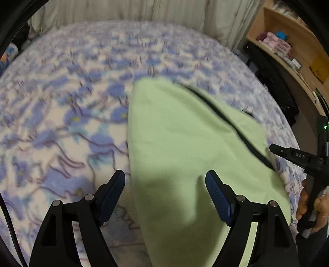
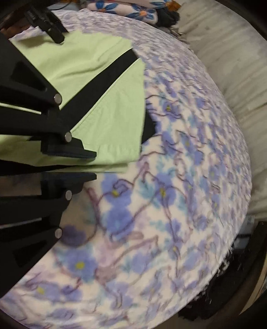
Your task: Fold large clothes
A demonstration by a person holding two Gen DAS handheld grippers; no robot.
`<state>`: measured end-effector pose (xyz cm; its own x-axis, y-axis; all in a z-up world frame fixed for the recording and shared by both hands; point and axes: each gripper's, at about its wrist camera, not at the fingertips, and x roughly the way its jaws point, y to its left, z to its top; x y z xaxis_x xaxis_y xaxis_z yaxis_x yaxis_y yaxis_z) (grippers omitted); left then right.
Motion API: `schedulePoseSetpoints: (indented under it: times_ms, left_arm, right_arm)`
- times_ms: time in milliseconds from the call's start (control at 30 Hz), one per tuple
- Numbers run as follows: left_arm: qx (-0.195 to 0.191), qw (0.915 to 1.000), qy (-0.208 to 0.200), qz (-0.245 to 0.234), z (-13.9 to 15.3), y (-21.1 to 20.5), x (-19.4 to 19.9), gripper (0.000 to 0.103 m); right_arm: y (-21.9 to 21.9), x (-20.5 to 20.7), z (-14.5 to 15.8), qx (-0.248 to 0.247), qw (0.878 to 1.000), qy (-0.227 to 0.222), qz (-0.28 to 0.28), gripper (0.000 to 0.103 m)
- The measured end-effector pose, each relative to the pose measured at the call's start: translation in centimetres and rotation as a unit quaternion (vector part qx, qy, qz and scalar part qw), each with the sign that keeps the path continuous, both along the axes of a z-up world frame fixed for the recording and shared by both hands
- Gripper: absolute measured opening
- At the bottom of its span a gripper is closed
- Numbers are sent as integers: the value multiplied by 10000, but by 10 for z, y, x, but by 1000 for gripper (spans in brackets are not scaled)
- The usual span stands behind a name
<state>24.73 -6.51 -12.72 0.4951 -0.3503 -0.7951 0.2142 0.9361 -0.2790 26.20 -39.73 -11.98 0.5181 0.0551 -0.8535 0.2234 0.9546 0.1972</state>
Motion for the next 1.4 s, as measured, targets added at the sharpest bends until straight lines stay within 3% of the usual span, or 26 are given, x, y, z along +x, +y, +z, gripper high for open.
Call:
schedulePoseSetpoints:
  times_ms: [100, 167, 200, 300, 400, 500, 567, 700, 800, 1000, 1167, 1400]
  left_arm:
    - [-4, 9992, -408, -6, 25, 0, -17, 76]
    - [-97, 9983, -575, -80, 38, -3, -28, 59]
    - [-114, 9981, -596, -126, 41, -5, -31, 56]
    - [-125, 9983, -522, -208, 37, -12, -41, 52]
    - [-30, 9988, -375, -312, 22, -24, -45, 52]
    - [178, 9992, -135, -343, -1, -30, -45, 51]
    - [309, 9988, -189, -331, -8, -29, -46, 51]
    - [325, 9983, -333, -340, -10, -27, -51, 51]
    - [338, 9986, -307, -281, -9, -29, -51, 52]
    - [209, 9995, -40, -217, -2, -26, -50, 55]
    - [203, 9995, 208, -142, 10, -19, -52, 56]
    - [-164, 9995, 254, 64, 35, 4, -59, 64]
  right_arm:
    - [22, -11, 26, 83, 9988, -387, 300, 14]
    - [47, -13, 34, 246, 9964, -539, 610, 14]
    - [61, -14, 34, 397, 9945, -560, 791, 14]
    - [89, -14, 20, 809, 9888, -395, 1188, 14]
    - [107, -9, -10, 789, 9878, 20, 1343, 14]
    - [87, -9, -28, 56, 9951, 148, 973, 14]
    - [61, -12, -30, -298, 9975, 82, 633, 7]
    - [20, -26, -34, 8, 9993, 164, 337, 2]
    - [19, -31, -29, 15, 9995, 155, 280, 4]
    - [21, -39, -10, 97, 9998, 56, 186, 12]
    - [19, -43, 13, 173, 9998, -11, 94, 45]
    - [14, -53, 50, 331, 9992, -148, 170, 52]
